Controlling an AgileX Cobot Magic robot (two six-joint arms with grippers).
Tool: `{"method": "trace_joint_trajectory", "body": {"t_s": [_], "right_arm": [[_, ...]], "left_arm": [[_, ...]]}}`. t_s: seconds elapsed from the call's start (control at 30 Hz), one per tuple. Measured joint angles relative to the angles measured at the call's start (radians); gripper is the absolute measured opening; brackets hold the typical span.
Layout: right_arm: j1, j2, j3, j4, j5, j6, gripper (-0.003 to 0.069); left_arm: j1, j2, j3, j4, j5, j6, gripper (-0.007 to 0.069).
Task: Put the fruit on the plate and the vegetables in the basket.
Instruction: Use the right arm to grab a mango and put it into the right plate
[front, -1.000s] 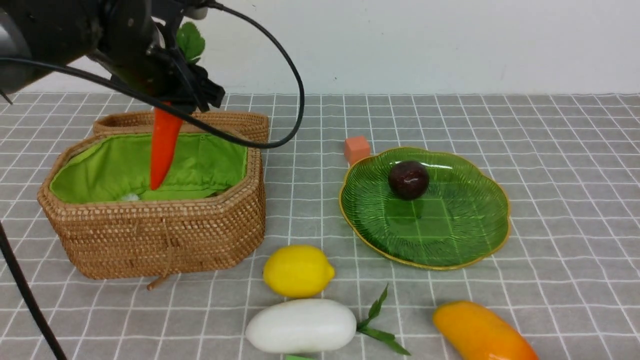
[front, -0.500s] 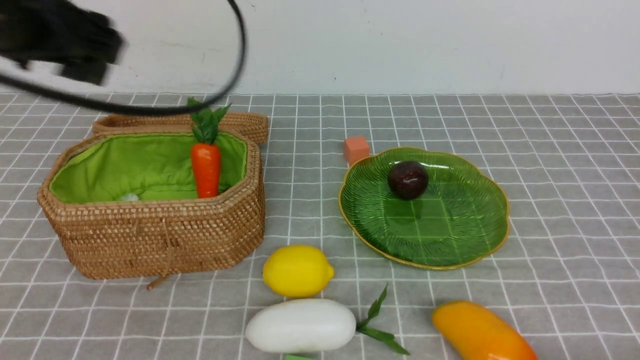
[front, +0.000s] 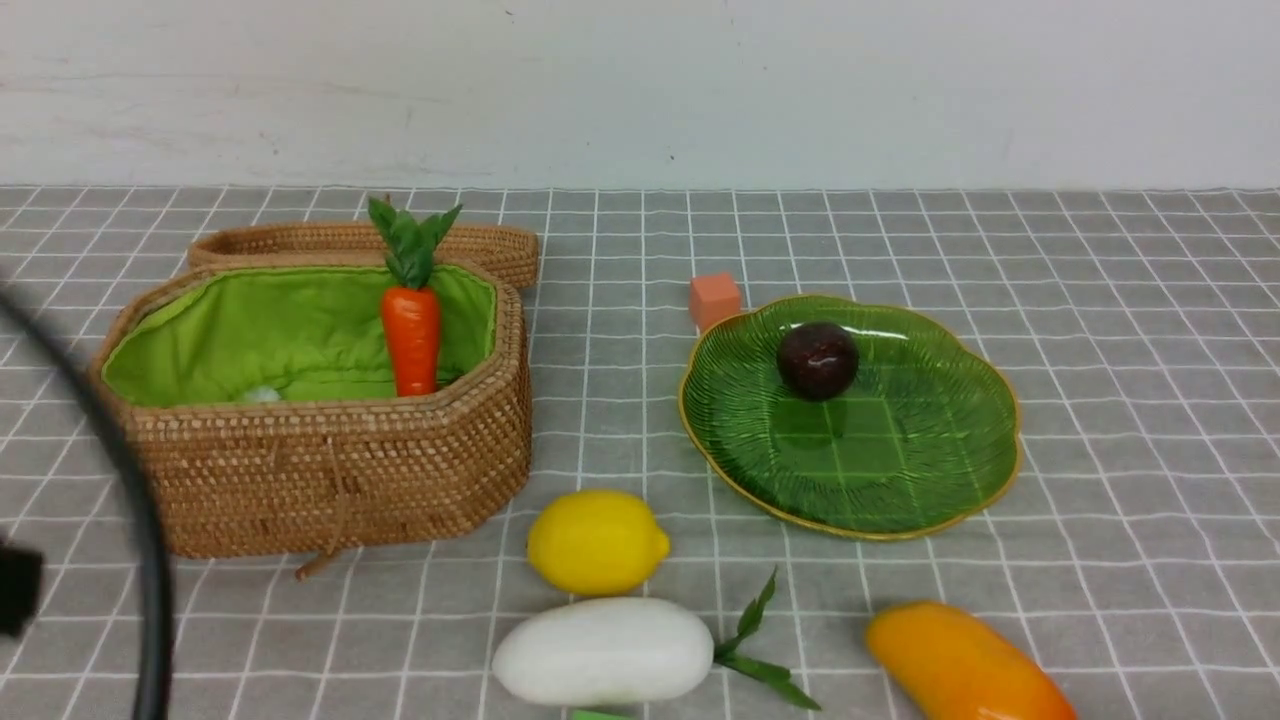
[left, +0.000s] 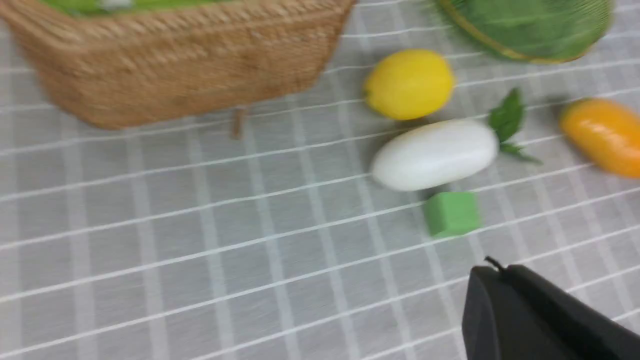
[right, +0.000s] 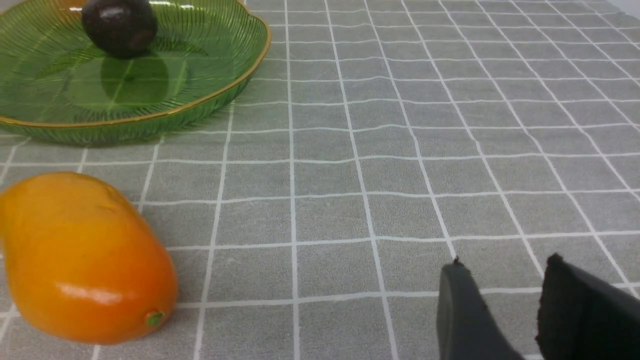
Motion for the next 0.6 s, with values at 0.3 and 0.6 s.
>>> {"method": "trace_joint_trajectory", "body": {"t_s": [0.3,0.6], "right_arm": [[0.0,0.0,0.0,0.0,0.0,0.0,0.0241],[0.0,0.0,0.0,0.0,0.0,0.0,0.0241]], "left_arm": [[0.0,-0.19,0.264,-0.096,-0.231,-0.002,-0.0013],[0.0,-0.192,0.291,-0.063,-0.283,0.002,-0.0013]]}}
